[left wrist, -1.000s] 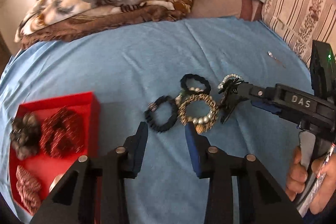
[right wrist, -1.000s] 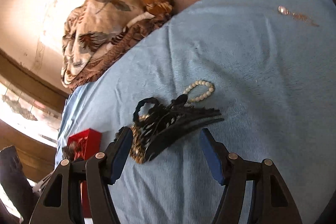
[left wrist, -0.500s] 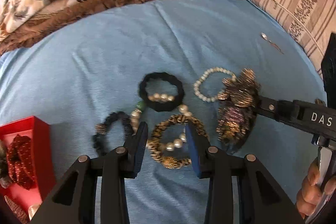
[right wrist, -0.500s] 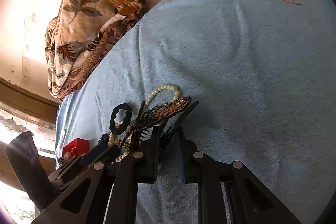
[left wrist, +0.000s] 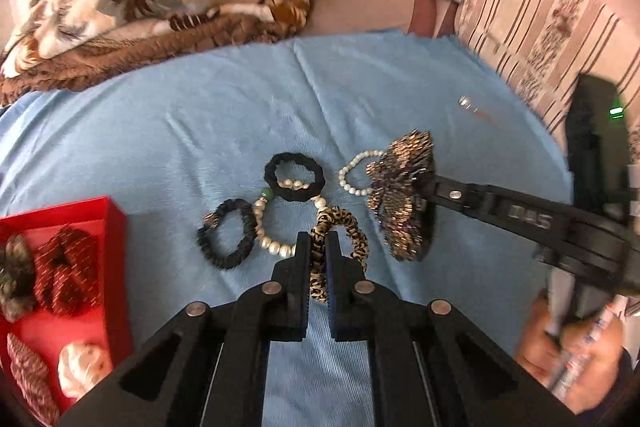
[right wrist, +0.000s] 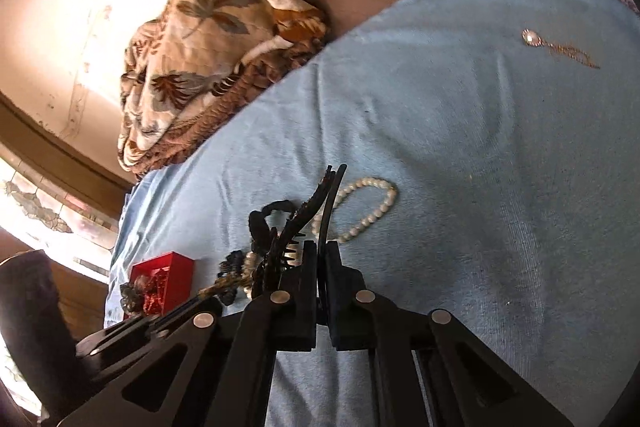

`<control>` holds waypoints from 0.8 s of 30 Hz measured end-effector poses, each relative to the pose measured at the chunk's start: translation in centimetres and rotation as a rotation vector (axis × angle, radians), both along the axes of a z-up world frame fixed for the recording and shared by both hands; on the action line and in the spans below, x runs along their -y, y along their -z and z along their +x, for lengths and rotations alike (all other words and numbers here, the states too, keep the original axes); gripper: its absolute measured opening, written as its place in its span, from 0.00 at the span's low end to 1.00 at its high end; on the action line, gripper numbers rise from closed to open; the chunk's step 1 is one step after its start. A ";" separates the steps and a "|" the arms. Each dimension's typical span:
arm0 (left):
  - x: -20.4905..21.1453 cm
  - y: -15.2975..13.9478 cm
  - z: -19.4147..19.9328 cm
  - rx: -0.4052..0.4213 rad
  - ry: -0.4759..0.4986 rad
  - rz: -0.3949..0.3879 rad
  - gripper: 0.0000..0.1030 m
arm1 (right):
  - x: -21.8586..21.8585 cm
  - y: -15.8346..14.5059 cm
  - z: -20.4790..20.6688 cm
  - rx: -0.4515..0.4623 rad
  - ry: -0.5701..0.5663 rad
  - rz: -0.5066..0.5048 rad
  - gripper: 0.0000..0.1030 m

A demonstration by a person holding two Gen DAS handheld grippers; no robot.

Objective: Organize jewelry
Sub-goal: 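Grasp the black claw clip with the right tool while the left tool grasps the leopard-print hair tie, then carry the clip and hair tie into the red tray and open both tools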

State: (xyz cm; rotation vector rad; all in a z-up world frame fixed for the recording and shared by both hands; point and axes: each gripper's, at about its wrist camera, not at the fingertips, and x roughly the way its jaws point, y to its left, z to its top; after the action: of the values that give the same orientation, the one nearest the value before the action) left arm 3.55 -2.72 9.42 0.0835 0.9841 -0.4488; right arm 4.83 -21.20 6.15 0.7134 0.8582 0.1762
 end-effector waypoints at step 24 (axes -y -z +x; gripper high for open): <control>-26.1 -3.2 -7.7 0.059 -0.404 -0.126 0.06 | -9.7 -3.2 -6.5 0.086 -0.137 0.069 0.05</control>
State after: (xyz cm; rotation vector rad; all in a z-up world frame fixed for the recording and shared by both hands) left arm -4.14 23.38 12.67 -0.2118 0.8853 -0.1353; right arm -1.72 -11.47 9.39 0.7067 0.8215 0.3580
